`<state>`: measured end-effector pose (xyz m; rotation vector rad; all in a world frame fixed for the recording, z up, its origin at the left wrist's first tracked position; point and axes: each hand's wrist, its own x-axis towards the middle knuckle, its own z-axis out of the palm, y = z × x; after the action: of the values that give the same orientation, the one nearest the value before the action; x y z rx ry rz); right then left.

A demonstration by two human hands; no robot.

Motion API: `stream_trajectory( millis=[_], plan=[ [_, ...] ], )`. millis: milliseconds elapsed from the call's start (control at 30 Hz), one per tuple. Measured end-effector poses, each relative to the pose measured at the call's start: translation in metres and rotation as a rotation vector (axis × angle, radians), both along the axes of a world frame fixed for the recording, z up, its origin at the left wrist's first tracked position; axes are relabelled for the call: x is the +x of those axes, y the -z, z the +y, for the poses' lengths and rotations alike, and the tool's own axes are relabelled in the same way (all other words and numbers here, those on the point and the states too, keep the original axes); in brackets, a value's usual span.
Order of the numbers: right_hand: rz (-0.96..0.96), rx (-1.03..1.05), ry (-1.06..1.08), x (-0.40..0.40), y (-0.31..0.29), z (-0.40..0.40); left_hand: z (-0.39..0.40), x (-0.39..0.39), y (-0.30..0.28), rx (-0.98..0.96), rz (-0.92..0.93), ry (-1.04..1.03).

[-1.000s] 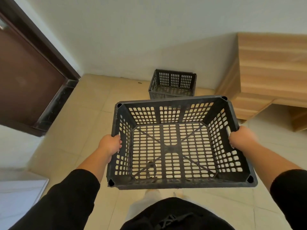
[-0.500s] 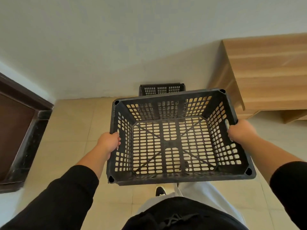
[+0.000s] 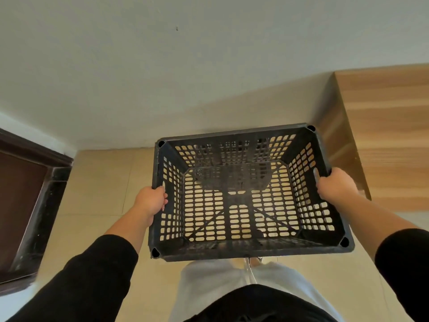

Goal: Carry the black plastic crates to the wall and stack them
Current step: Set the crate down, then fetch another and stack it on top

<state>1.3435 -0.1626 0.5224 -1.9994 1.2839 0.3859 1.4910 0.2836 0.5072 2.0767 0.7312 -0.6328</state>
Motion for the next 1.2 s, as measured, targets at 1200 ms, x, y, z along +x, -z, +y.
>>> stream_trajectory(
  millis=[1200],
  plan=[
    [0.151,-0.005,0.023,0.305,0.269,-0.071,-0.088,0.335,0.296,0.087,0.052,0.177]
  ],
)
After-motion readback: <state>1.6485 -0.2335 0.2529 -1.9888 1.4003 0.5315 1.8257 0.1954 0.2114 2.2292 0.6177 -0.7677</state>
